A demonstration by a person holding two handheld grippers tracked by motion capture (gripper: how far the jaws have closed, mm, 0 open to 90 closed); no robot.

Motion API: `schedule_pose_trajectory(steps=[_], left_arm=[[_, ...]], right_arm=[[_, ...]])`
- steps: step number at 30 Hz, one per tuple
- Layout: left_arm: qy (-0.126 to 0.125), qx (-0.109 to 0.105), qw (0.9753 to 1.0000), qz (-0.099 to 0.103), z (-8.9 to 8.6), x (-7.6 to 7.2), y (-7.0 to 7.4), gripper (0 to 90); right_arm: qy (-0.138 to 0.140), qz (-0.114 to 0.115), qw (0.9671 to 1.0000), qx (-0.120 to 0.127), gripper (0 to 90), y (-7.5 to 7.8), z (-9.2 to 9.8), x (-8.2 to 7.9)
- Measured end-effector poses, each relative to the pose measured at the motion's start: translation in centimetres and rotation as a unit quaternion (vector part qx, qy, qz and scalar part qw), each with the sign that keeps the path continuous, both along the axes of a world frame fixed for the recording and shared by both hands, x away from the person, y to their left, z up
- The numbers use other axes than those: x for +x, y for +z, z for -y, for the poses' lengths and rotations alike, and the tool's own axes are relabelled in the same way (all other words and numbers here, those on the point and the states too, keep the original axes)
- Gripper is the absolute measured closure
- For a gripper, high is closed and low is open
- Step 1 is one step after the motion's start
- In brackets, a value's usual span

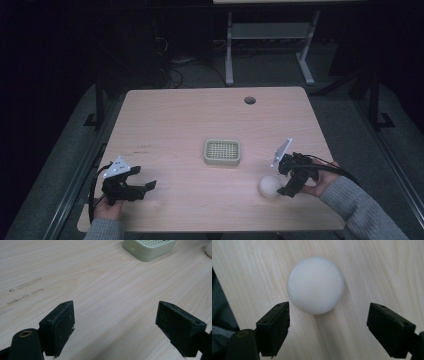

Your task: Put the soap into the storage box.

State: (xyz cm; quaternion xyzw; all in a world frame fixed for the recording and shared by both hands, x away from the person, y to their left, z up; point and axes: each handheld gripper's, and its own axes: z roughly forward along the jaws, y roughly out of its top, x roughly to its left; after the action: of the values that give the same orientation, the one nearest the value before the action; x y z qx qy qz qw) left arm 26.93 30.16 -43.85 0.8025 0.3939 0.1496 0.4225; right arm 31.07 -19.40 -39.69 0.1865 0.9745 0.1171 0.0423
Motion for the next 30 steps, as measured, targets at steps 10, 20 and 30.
schedule_pose_trajectory(steps=[10, 20, 30], left_arm=[[-0.004, 0.000, 1.0000, 0.003, 0.1, 0.1, 0.1, 15.3], [-0.008, 0.001, 1.0000, 0.001, 0.3, 0.1, 0.0, 15.3], [-0.010, 0.000, 0.9999, 0.001, 0.3, 0.2, 0.0, 15.3]], right_arm=[[0.022, -0.020, 0.9994, -0.015, 16.2, -1.2, -2.2, 0.9], [0.032, -0.041, 0.9981, -0.034, 14.5, -2.5, -3.3, 1.4], [0.048, -0.050, 0.9960, -0.057, 14.8, -3.6, -4.2, 1.3]])
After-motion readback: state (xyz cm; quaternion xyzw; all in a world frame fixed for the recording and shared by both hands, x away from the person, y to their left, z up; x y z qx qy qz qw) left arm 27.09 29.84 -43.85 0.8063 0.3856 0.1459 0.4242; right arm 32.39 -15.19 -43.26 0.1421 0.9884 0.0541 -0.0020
